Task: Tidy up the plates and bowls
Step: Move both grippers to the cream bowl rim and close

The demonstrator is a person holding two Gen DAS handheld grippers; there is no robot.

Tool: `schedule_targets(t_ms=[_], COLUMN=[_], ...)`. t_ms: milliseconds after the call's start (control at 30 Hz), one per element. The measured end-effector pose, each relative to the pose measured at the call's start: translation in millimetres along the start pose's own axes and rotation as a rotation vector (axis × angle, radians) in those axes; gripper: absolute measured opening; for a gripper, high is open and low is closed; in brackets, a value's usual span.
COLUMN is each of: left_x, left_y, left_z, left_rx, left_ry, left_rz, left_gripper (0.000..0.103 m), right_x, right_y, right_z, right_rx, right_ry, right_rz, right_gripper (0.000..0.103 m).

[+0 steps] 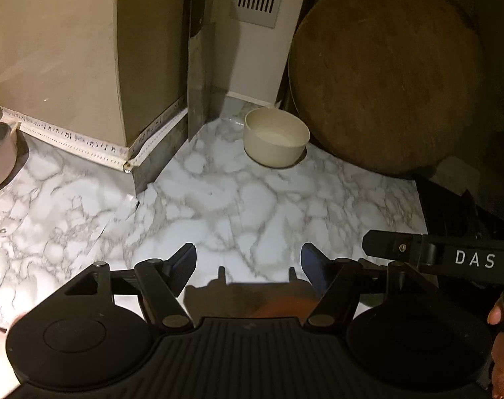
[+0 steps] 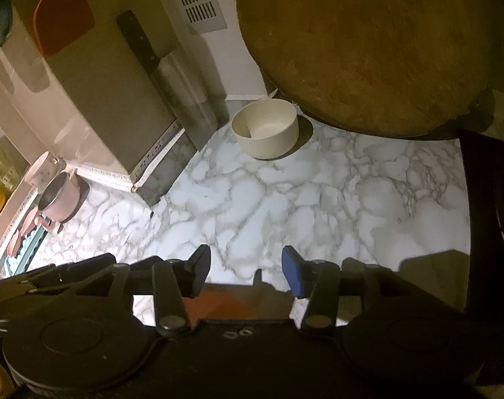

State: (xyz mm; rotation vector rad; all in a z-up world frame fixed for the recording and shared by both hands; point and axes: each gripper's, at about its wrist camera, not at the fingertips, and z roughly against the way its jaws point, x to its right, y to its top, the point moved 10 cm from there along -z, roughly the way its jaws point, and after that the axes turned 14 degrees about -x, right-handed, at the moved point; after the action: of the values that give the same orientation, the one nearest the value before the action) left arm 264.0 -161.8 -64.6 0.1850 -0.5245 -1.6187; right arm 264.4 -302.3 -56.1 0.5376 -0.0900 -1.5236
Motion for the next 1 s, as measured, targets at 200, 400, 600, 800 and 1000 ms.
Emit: schedule_targets(t_ms=[200, 400, 600, 800, 1000], left_x=[-1, -2, -3, -1, 0], left_y=[29, 58, 87, 117, 143], left_z=[-8, -24, -43, -63, -88], left_rx=[0.022, 0.045, 0.057, 0.075, 0.065], left_ry=[0.000, 0.008, 0.028, 0.047, 0.066], left_rz=[0.017, 0.029, 0.047, 0.047, 0.063], left_gripper=[0.073, 0.077, 0.078, 0.078, 0.078], right_x=[11, 22, 33, 50, 66], right_y=[23, 46, 74, 100, 131], right_z=[-3, -12, -22, -39, -58], right_rx=[0.028, 0.039, 0.061, 0.067, 0.086], right_ry=[-0.013, -0.032, -0.072, -0.103, -0.119], right_rz=[-0.011, -0.017, -0.011, -0.028, -0.066], right_gripper=[0.060, 0.079, 0.101, 0.102, 0.099])
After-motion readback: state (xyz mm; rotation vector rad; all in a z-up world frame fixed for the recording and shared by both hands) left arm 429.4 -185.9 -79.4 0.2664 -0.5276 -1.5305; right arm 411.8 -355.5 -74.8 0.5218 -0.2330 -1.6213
